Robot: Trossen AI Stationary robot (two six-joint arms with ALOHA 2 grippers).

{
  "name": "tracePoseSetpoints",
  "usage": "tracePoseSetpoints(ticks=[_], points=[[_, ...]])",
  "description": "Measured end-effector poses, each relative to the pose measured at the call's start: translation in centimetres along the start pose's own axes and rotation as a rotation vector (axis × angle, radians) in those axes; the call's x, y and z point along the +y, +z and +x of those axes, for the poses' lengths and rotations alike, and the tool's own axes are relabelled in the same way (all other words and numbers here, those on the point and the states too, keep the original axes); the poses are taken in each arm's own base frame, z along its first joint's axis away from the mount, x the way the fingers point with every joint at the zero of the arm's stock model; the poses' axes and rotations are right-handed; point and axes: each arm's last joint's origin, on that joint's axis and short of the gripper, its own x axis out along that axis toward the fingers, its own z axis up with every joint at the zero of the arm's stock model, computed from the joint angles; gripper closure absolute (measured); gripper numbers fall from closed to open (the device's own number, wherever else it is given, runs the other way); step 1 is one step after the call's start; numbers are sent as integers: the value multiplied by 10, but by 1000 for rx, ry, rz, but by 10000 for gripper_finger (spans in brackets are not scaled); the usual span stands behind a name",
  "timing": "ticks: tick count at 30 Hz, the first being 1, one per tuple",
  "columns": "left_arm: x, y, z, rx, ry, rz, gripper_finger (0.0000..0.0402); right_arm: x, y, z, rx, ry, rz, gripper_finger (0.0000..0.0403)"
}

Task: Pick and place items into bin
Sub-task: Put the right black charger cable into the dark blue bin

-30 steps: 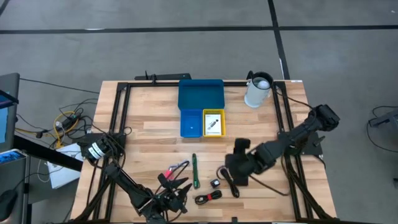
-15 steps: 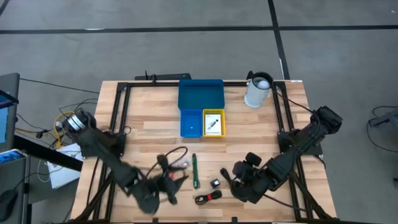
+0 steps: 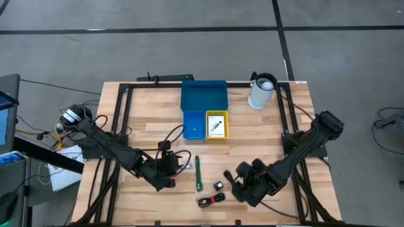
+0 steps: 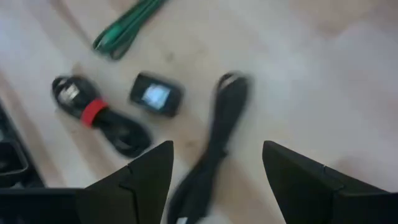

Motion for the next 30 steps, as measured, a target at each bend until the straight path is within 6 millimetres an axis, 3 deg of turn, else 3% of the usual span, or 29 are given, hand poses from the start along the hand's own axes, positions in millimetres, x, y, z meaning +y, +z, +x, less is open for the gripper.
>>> tracePoseSetpoints(ticks=[10,20,23,28,30], points=[[-22,-3,-11,-101,-112,-28,260,17,-9,52,116,-26,-16,163],[-45,-5,-34,-206,-203,21,260,9,-10,84,267,-116,-53,171],[-49,-6,-38,-227,-194,31,260,6,-6,83,266,-128,-72,212],[-52,-6,-42,-256,-193,69,260,-3,5,70,211,-163,-142,357],[-53,-6,-43,-265,-195,75,260,-3,14,63,161,-146,-150,368]])
